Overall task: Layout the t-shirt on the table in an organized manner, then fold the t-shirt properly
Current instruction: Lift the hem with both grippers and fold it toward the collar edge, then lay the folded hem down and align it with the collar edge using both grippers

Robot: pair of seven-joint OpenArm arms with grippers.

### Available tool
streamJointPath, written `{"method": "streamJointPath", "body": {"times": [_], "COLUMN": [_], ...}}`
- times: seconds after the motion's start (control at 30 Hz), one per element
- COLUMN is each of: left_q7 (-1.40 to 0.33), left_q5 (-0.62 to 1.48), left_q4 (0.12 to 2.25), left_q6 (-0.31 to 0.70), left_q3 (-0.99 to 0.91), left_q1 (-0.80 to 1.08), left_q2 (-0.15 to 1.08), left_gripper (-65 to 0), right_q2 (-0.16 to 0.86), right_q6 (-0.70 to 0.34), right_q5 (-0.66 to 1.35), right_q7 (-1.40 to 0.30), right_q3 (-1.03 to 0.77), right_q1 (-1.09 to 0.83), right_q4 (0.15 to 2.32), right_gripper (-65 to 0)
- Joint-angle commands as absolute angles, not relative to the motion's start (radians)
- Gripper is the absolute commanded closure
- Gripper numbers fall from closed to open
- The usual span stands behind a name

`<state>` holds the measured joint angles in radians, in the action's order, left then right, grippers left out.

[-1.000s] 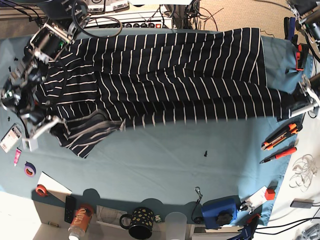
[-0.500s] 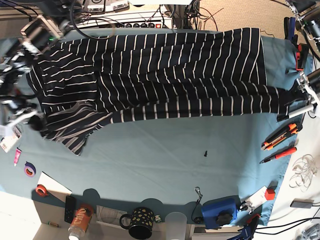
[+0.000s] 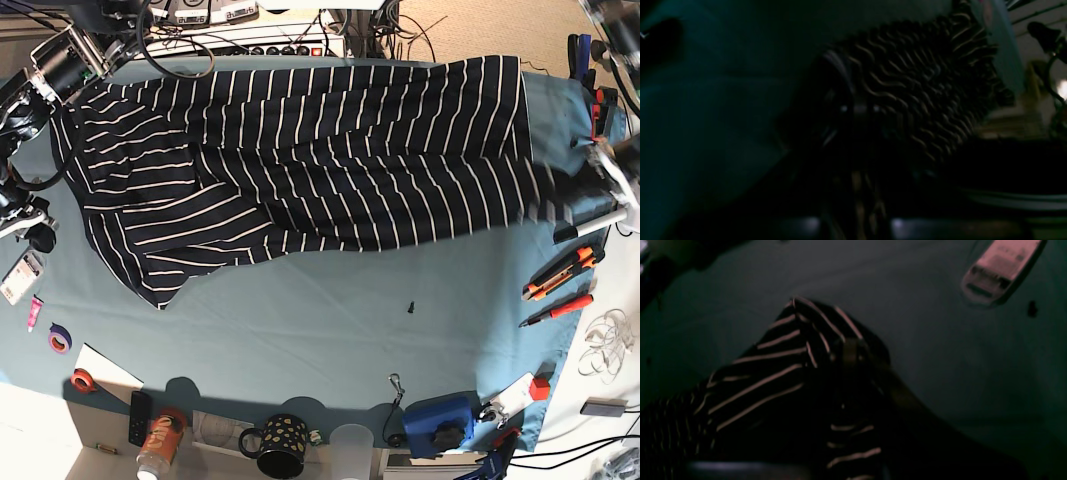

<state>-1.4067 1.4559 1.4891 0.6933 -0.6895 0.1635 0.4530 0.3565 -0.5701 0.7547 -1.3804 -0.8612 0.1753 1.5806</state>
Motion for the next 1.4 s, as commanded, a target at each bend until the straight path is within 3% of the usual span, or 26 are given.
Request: {"method": "streamJointPath", "body": {"times": [0.0,0.27,0.43,0.57,0.6,0.83,1.07,1.2,1.37], "left_q7": [-1.396,-1.396,-1.396,-1.396,-1.396,-1.396,-1.396,-1.396,-1.393], "left_q5": [1.484,1.465,1.464,1.427,1.415,1.408,1.406,1.406,1.406], "left_q4": [1.532,1.6,1.6,1.6,1.6,1.599,1.599,1.599,1.599], "left_q6": [0.698,0.697,0.697,0.697,0.697,0.697,0.697,0.697,0.697], "left_q3": [-0.696,-0.697,-0.697,-0.697,-0.698,-0.712,-0.712,-0.712,-0.712], "left_q1": [0.17,0.195,0.194,0.194,0.194,0.194,0.194,0.194,0.194], "left_q2": [0.459,0.413,0.413,0.413,0.414,0.416,0.418,0.418,0.418], "left_gripper": [0.0,0.0,0.0,0.0,0.0,0.0,0.0,0.0,0.0], "right_q2": [0.382,0.381,0.381,0.386,0.389,0.389,0.379,0.38,0.38], "right_q6": [-0.572,-0.575,-0.68,-0.684,-0.683,-0.662,-0.656,-0.63,-0.626], "right_q5": [0.776,0.828,0.867,0.863,0.864,0.992,0.818,0.688,0.683], "right_q7": [-1.362,-1.365,-1.396,-1.396,-1.396,-1.396,-1.369,-1.357,-1.285], "right_q3": [-0.863,-0.863,-0.833,-0.709,-0.664,-0.503,-0.604,-0.641,-0.641], "right_q1": [0.181,0.132,0.133,0.113,0.103,0.096,0.099,0.099,0.1], "right_q4": [1.599,1.599,1.599,1.599,1.599,1.64,1.792,1.74,1.61], "right_gripper": [0.0,0.0,0.0,-15.1,-16.2,-16.1,-16.2,-16.2,-16.2]}}
